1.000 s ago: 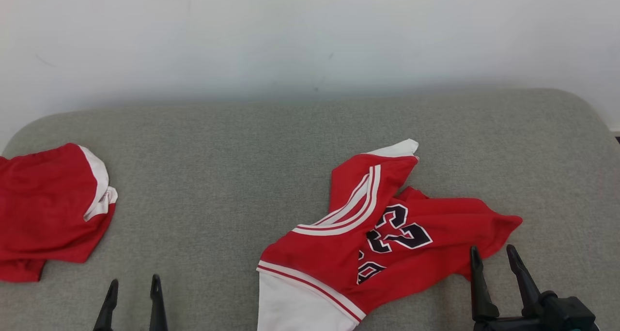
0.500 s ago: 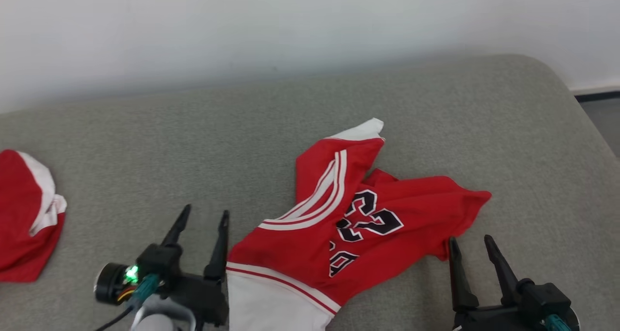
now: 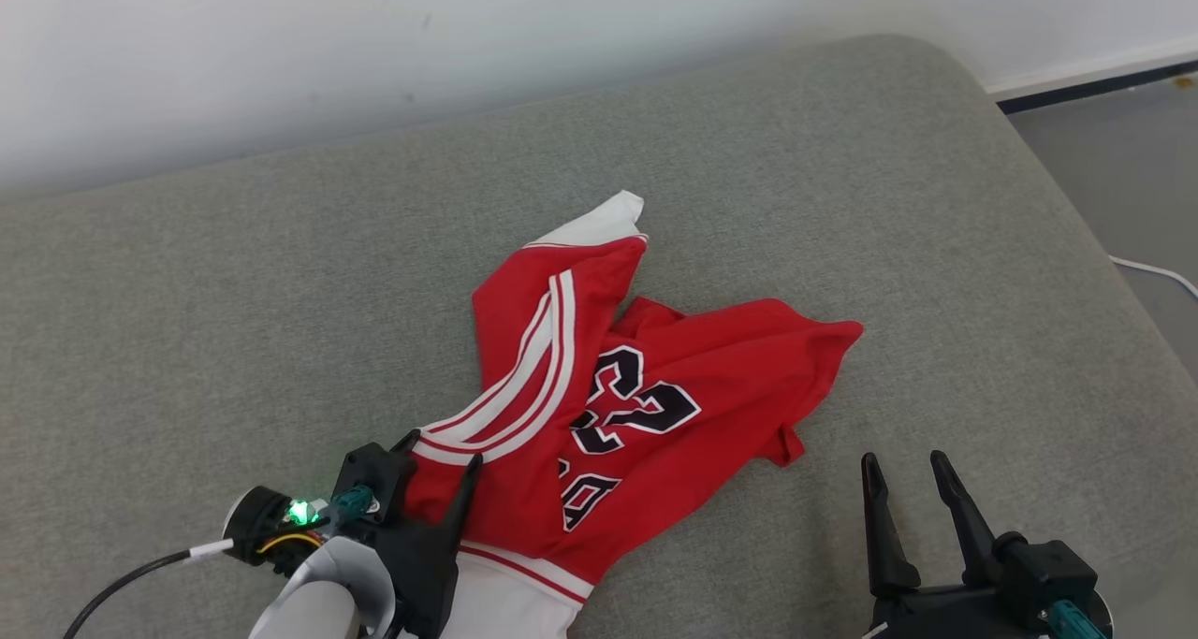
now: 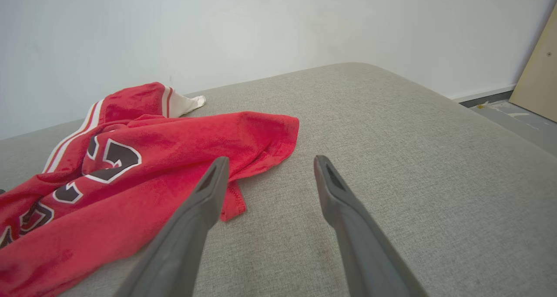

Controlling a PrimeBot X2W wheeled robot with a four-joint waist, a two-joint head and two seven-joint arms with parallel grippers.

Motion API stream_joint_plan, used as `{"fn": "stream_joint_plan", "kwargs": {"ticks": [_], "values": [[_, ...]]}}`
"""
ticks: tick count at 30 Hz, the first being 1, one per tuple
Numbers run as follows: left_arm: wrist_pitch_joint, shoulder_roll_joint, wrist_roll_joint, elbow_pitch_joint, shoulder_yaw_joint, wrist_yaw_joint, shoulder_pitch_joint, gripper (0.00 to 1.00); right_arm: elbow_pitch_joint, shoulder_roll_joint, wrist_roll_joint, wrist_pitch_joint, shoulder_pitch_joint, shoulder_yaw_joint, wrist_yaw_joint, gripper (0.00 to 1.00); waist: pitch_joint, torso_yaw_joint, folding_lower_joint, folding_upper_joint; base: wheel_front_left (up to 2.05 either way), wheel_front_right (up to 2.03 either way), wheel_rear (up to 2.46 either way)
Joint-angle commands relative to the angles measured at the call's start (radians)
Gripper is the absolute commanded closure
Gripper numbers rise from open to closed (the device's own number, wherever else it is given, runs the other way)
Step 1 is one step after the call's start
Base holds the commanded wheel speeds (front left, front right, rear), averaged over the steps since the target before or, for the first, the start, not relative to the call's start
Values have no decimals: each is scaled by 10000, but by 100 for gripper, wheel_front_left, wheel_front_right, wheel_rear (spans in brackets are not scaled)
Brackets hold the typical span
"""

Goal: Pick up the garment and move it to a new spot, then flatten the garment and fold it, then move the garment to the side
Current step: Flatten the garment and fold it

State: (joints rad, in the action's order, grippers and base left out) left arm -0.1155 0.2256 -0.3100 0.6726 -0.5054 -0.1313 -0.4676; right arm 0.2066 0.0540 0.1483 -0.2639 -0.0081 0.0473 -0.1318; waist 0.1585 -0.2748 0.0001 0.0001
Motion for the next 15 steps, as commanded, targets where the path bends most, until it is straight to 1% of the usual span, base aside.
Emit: {"fn": "stream_joint_plan", "kwargs": {"ticks": [1, 3, 5, 6, 7, 8, 9, 15], "values": [[113, 75, -173, 176, -63, 17, -180, 0, 6, -52, 3, -7, -79, -14, 22, 0, 64, -156, -1, -1, 0, 0, 0], [391, 80, -269, 458, -261, 17, -257, 0, 27, -51, -5, -8, -83, 8, 22, 0, 32, -184, -1, -1, 0, 0, 0], [445, 111, -346, 674, -275, 17, -337, 0, 54, -54, -22, -7, -96, 22, 22, 0, -24, -196, -1, -1, 0, 0, 0], [563, 92, -383, 804, -324, 17, -355, 21, 60, -56, -41, -7, -90, 34, 22, 0, -54, -194, -1, -1, 0, 0, 0], [576, 80, -410, 882, -361, 18, -410, 55, 55, -57, -68, -7, -82, 49, 22, 0, -90, -184, -1, -1, 0, 0, 0], [541, 70, -431, 973, -379, 17, -465, 74, 43, -54, -77, -7, -70, 63, 22, 0, -117, -172, -1, -1, 0, 0, 0], [504, 36, -445, 1051, -404, 16, -485, 100, 38, -53, -85, -7, -56, 73, 22, 0, -152, -153, -1, -1, 0, 0, 0], [-49, -68, -491, 1455, -390, 75, -701, 100, -3, -57, -188, -9, 32, 120, 22, 0, -393, 178, -1, -1, 0, 0, 0]]}}
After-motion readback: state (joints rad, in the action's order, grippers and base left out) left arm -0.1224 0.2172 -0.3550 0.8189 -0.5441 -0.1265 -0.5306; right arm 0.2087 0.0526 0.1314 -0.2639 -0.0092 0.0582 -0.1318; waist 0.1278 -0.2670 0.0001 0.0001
